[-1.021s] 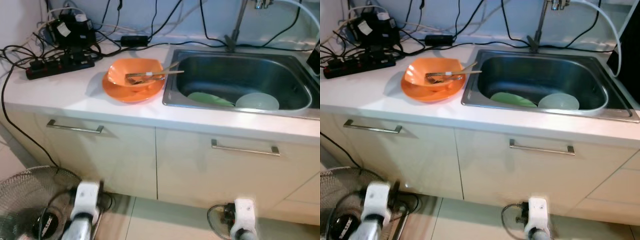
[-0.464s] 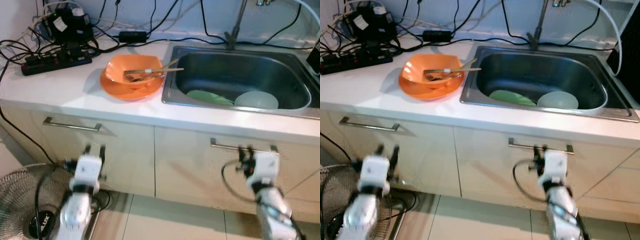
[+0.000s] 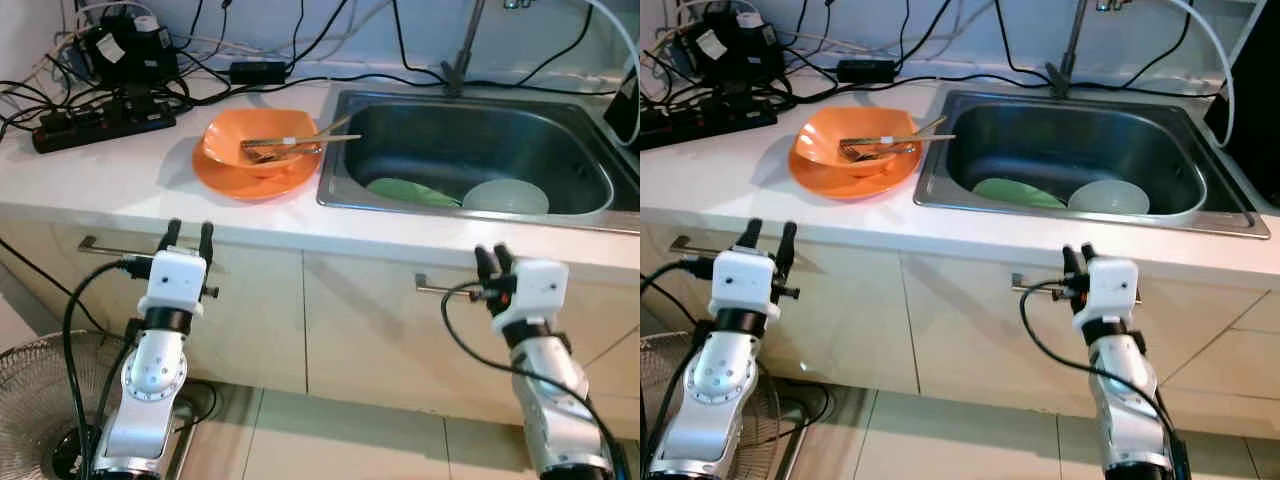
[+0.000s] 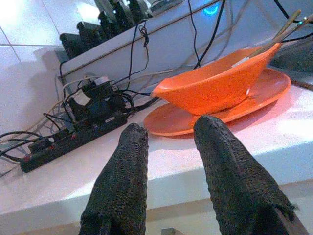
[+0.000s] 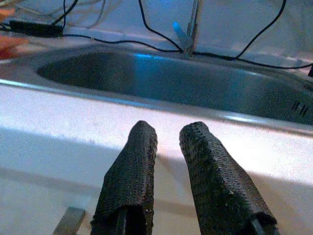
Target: Kitchen organization
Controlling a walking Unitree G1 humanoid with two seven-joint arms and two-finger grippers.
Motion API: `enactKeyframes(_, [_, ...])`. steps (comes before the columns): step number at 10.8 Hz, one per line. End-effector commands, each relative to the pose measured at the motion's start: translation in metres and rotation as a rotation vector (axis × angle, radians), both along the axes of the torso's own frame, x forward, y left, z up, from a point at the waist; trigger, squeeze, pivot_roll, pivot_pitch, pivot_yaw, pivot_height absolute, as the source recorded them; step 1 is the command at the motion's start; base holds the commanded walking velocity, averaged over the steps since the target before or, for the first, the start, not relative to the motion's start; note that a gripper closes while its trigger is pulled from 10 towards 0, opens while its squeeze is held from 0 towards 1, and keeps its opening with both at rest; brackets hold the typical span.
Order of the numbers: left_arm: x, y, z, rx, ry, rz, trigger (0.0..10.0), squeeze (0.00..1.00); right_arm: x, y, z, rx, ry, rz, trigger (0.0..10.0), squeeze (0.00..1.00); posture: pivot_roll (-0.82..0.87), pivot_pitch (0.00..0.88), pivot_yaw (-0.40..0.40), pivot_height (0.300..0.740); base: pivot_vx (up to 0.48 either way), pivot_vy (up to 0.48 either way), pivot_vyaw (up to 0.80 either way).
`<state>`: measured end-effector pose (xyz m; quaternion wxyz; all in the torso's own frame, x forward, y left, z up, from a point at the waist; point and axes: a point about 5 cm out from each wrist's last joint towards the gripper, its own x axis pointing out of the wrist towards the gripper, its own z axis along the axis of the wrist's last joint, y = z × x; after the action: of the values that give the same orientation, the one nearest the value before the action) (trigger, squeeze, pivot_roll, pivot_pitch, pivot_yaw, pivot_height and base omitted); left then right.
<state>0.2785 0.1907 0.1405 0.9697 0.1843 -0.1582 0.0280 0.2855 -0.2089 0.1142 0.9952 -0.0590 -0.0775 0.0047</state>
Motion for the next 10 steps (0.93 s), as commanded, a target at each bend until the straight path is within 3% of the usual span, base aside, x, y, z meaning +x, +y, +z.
enactKeyframes(1, [0.004,-0.006,0.009,0.021,-0.018,-0.025,10.0,0.00,0.004,0.001,0.013,0.015,-0.033,0.002,10.0,0.00,0.15,0.039,0.019,0.740,0.000,0.000,0.00])
enactKeyframes(3, [0.014,-0.015,0.016,0.103,-0.015,-0.074,10.0,0.00,0.014,0.006,0.026,0.057,-0.049,0.019,10.0,0.00,0.15,0.023,0.018,0.740,0.000,0.000,0.00])
enactKeyframes(4, [0.021,-0.019,0.017,0.139,-0.005,-0.098,10.0,0.00,0.022,0.008,0.025,0.161,-0.024,0.006,10.0,0.00,0.15,0.016,0.020,0.740,0.000,0.000,0.00])
enactKeyframes(5, [0.033,-0.032,0.023,0.183,-0.014,-0.140,10.0,0.00,0.039,0.021,0.034,0.217,-0.034,0.037,10.0,0.00,0.15,0.005,0.022,0.740,0.000,0.000,0.00])
enactKeyframes(8, [0.057,-0.063,0.029,0.228,-0.016,-0.217,10.0,0.00,0.059,0.057,0.032,0.230,0.019,0.103,10.0,0.00,0.16,0.000,0.020,0.740,0.000,0.000,0.00])
enactKeyframes(10, [0.064,-0.072,0.033,0.226,-0.024,-0.215,10.0,0.00,0.065,0.072,0.035,0.231,0.011,0.142,10.0,0.00,0.16,0.000,0.025,0.740,0.000,0.000,0.00])
